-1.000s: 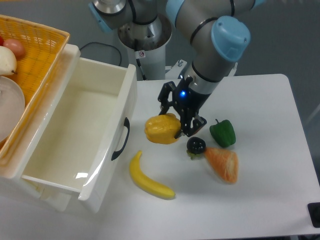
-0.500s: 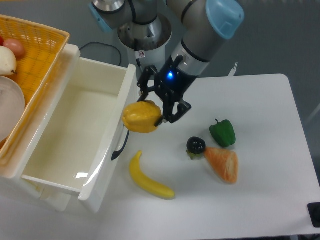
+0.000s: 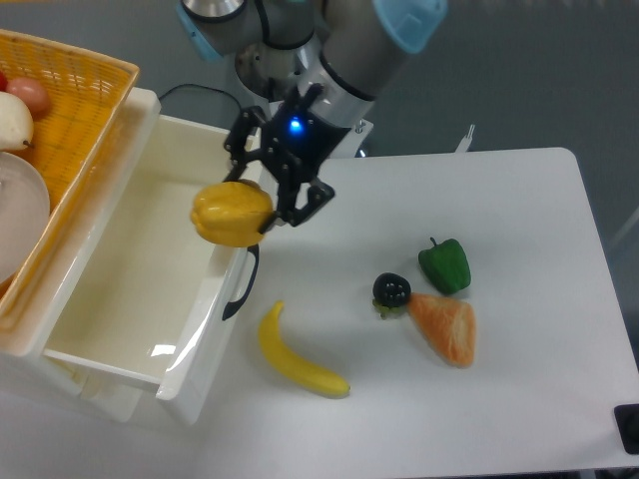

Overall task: Place the yellow pepper in the upper white drawer
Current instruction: 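Lift the yellow pepper and carry it over the open white drawer, then lower the yellow pepper into the drawer and open the gripper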

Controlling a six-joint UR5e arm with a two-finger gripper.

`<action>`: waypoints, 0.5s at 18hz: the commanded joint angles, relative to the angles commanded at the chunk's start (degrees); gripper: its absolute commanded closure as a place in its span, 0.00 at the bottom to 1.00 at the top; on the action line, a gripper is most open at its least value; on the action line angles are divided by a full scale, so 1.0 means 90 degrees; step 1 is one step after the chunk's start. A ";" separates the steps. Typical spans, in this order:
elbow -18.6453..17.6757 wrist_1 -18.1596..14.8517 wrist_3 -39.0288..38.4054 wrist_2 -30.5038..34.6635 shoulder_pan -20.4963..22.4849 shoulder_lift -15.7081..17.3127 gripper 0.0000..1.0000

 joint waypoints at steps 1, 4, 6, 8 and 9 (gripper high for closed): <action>0.0000 0.0010 0.0000 0.0000 -0.0068 -0.0010 0.55; 0.0000 0.0010 0.0000 0.0000 -0.0176 -0.0039 0.54; -0.0010 0.0029 -0.0029 0.0010 -0.0225 -0.0049 0.54; -0.0049 0.0058 -0.0020 0.0029 -0.0225 -0.0058 0.54; -0.0088 0.0068 -0.0020 0.0049 -0.0235 -0.0058 0.54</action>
